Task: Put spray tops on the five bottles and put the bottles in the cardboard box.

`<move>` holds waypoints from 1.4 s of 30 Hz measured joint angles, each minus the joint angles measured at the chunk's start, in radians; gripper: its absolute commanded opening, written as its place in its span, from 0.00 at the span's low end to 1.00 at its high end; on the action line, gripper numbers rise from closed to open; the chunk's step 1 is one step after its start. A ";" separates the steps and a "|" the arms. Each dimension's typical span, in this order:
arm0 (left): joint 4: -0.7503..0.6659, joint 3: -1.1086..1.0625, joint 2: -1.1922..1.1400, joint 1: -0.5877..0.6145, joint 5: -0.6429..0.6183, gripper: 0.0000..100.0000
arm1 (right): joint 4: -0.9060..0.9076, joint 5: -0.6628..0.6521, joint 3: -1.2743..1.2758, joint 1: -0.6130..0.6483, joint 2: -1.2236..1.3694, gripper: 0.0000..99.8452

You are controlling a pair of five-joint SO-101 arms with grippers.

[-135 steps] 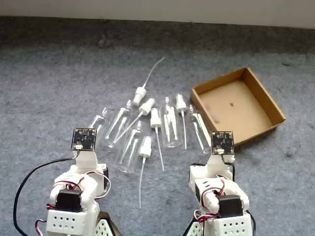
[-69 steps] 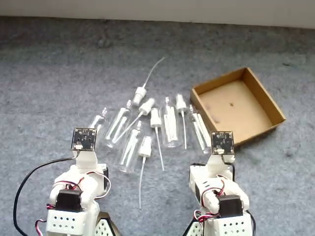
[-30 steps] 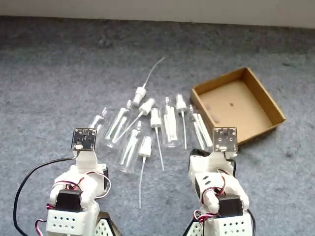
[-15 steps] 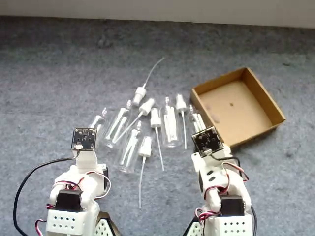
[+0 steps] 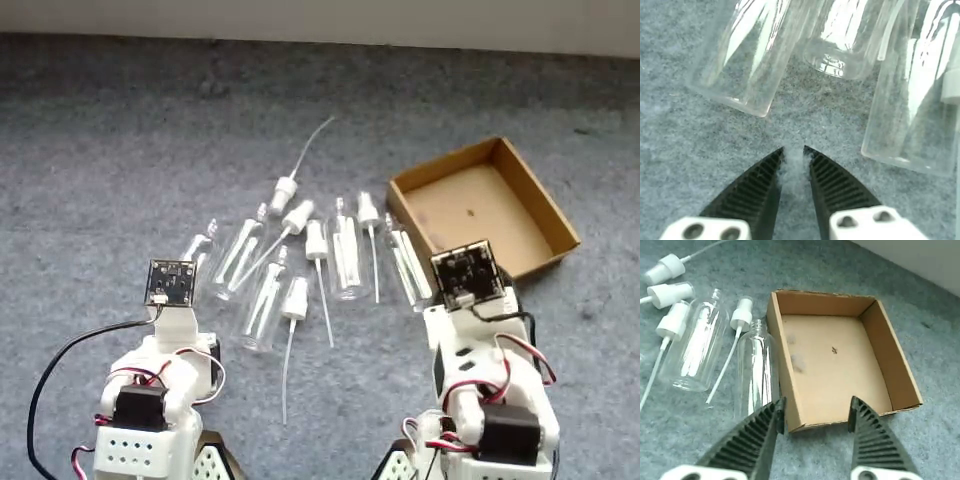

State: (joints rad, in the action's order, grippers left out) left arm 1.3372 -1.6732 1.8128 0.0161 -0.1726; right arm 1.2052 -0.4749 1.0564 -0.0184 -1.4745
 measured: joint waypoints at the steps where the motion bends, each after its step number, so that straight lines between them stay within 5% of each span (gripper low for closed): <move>1: 0.000 0.000 0.000 0.000 0.000 0.01 | 0.006 0.000 -0.038 0.000 0.074 0.18; 13: 0.000 0.000 0.000 0.000 0.000 0.01 | 0.245 0.000 -0.531 0.123 0.881 0.19; 21: 0.000 0.000 0.000 0.000 0.000 0.01 | 0.353 -0.002 -0.853 0.215 1.323 0.31; 42: 0.000 0.000 0.000 0.000 0.000 0.01 | 0.345 0.000 -1.235 0.262 1.893 0.31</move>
State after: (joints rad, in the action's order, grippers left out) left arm 1.3372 -1.6732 1.8128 0.0161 -0.1726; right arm 1.5505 -0.4749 -0.1788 0.2440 0.4189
